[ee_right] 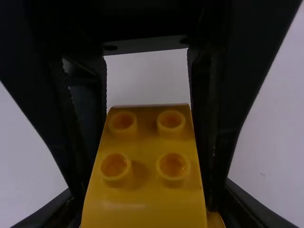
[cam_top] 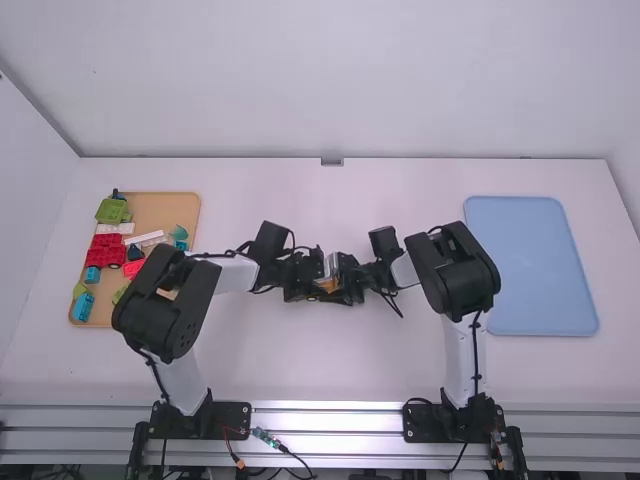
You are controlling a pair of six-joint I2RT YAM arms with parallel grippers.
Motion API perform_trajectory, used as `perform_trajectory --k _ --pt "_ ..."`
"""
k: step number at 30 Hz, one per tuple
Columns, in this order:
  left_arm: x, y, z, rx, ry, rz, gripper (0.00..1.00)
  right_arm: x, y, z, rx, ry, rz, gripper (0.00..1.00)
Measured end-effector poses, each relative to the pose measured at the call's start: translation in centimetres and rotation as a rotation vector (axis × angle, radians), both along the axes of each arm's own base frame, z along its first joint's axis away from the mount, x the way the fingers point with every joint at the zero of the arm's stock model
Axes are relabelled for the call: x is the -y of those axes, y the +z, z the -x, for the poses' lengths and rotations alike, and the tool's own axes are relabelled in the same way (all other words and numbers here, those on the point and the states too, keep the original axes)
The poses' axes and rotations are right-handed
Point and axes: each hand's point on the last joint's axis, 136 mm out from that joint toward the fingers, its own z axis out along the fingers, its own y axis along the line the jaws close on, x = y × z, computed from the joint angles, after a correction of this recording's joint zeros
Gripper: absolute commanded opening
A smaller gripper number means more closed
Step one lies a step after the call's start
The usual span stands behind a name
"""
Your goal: Assemble lego blocks to make yellow taxi
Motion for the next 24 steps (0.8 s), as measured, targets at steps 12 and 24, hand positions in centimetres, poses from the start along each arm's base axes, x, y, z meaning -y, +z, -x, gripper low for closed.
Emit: perform_trajectory --k 12,24 --pt "-0.1 0.0 0.2 -0.009 0.0 -0.003 0.42 0.0 0.0 0.0 0.0 0.001 0.002 0.52" --pt "-0.5 1.6 0.0 0.013 0.016 -0.011 0.52 -0.2 0.0 0.1 -0.001 0.005 0.003 0.51"
